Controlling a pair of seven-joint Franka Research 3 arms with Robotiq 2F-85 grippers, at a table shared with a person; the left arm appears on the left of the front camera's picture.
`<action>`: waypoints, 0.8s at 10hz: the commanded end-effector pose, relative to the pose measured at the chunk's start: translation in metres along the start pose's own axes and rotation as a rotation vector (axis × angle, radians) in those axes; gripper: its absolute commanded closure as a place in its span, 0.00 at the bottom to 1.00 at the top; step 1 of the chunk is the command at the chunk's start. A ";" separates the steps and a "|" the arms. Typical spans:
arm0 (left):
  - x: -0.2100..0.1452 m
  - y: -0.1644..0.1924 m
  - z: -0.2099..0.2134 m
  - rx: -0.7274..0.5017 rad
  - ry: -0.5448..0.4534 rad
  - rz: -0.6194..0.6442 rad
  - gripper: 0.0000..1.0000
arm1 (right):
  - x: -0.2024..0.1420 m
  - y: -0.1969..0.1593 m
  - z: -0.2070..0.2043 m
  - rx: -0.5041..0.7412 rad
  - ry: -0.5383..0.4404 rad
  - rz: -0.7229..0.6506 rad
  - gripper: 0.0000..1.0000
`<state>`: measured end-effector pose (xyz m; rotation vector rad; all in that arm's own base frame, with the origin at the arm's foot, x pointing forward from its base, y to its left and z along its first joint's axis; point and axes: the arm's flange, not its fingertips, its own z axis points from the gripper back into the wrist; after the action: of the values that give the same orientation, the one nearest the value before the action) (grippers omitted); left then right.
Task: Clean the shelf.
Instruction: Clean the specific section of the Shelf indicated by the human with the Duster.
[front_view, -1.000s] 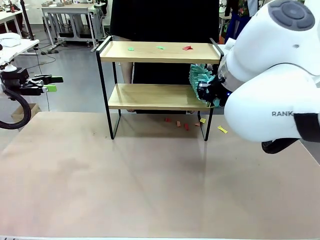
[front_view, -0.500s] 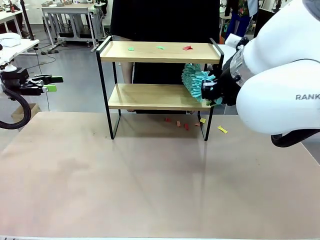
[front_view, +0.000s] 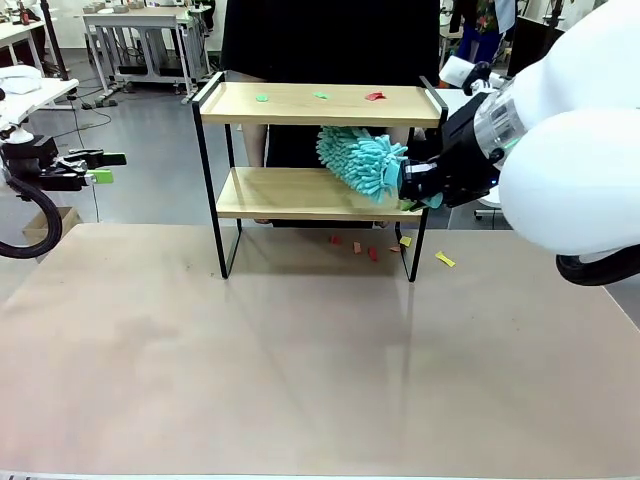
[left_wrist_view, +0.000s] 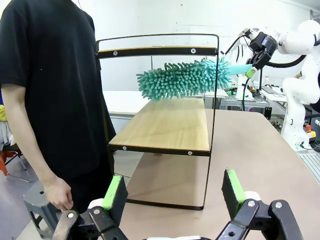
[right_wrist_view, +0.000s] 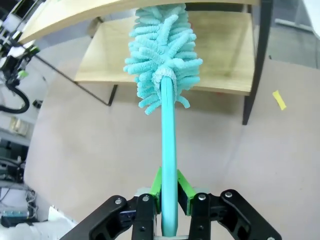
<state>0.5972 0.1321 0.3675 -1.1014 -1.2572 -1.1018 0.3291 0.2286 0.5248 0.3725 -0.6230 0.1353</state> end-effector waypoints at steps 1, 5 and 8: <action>0.002 -0.002 0.000 -0.002 0.001 -0.009 0.00 | -0.004 -0.015 0.009 0.125 0.052 0.071 0.88; 0.002 -0.002 0.000 -0.002 0.001 -0.009 0.00 | -0.013 -0.022 0.032 0.235 0.212 0.270 0.88; 0.002 -0.002 0.000 -0.002 0.001 -0.009 0.00 | -0.021 -0.034 0.057 0.306 0.274 0.435 0.88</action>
<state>0.5971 0.1321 0.3674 -1.1016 -1.2571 -1.1016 0.2882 0.1919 0.5392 0.4652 -0.4024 0.6139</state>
